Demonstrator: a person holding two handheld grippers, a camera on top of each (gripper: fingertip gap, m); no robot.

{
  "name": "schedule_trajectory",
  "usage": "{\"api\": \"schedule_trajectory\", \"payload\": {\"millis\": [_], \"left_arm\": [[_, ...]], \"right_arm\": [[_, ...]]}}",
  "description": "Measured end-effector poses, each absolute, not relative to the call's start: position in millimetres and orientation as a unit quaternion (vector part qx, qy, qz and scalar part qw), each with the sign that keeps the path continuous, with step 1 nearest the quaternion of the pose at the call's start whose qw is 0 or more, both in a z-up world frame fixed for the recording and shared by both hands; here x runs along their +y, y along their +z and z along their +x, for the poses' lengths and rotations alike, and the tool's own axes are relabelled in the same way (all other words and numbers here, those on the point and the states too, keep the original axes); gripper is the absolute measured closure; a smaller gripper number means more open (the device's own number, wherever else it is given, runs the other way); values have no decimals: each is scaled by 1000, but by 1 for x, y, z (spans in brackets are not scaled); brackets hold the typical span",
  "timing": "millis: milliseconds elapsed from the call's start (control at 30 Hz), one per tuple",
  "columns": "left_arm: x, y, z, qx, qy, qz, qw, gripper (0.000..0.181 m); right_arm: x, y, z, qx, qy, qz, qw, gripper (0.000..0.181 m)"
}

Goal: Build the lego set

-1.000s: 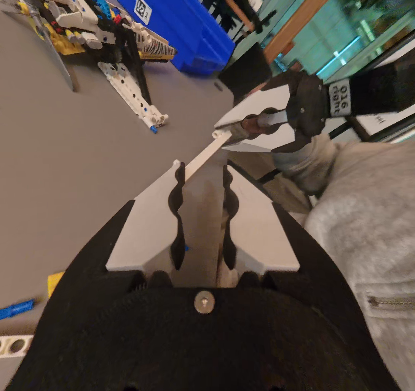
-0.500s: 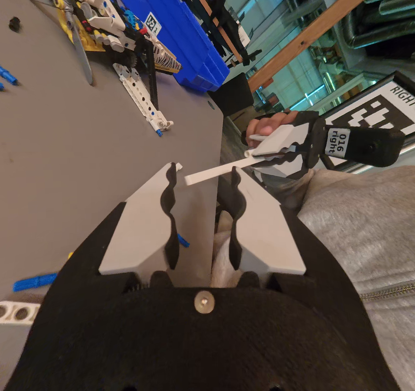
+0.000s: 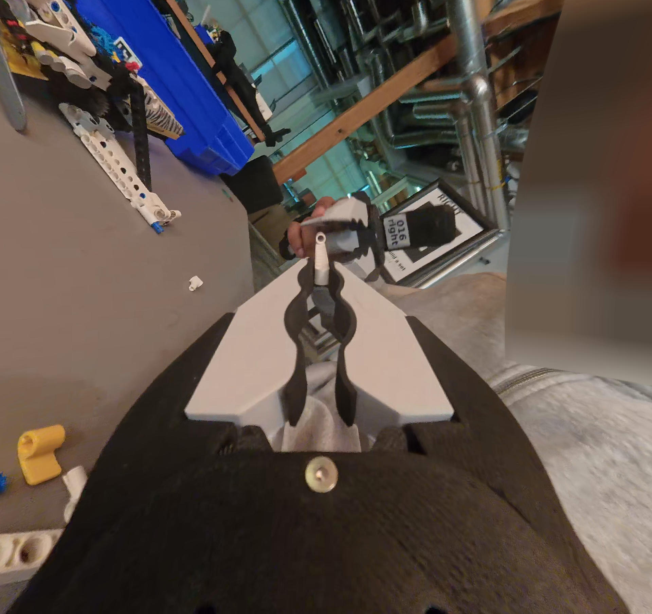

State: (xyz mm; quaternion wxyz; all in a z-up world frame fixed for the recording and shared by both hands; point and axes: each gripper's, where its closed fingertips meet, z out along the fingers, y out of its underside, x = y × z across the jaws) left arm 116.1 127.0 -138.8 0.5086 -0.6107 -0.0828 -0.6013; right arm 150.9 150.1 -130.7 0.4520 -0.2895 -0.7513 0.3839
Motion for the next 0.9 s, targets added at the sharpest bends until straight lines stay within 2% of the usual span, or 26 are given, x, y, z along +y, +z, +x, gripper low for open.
{"api": "schedule_trajectory", "payload": {"millis": [33, 100, 200, 333, 400, 500, 600, 633, 667, 800, 900], "left_arm": [[127, -138, 118, -73, -591, -617, 515, 177], [129, -140, 122, -50, -554, -639, 531, 177], [131, -152, 131, 8, -461, -699, 546, 177], [131, -154, 146, 71, -396, -722, 563, 177], [131, -154, 151, 86, -392, -723, 562, 177], [131, -158, 154, 93, -385, -730, 557, 177], [131, -158, 158, 100, -392, -728, 554, 177], [131, -160, 159, 100, -395, -730, 549, 177], [131, -162, 159, 95, -397, -734, 543, 176], [136, -164, 149, 62, -394, -737, 545, 157], [134, -155, 142, 45, -422, -713, 558, 155]], "right_arm": [[153, -133, 150, -745, 394, -311, 439, 152], [157, -137, 149, -734, 423, -356, 395, 138], [158, -146, 151, -712, 478, -429, 283, 129], [145, -153, 161, -689, 545, -459, 133, 130], [143, -154, 160, -688, 551, -453, 134, 140], [140, -167, 161, -723, 509, -445, 140, 143], [137, -179, 164, -758, 464, -435, 143, 154], [138, -182, 165, -767, 451, -431, 150, 168], [138, -184, 166, -774, 442, -425, 156, 172], [152, -198, 172, -806, 389, -414, 164, 175], [168, -210, 181, -839, 347, -385, 165, 175]]}}
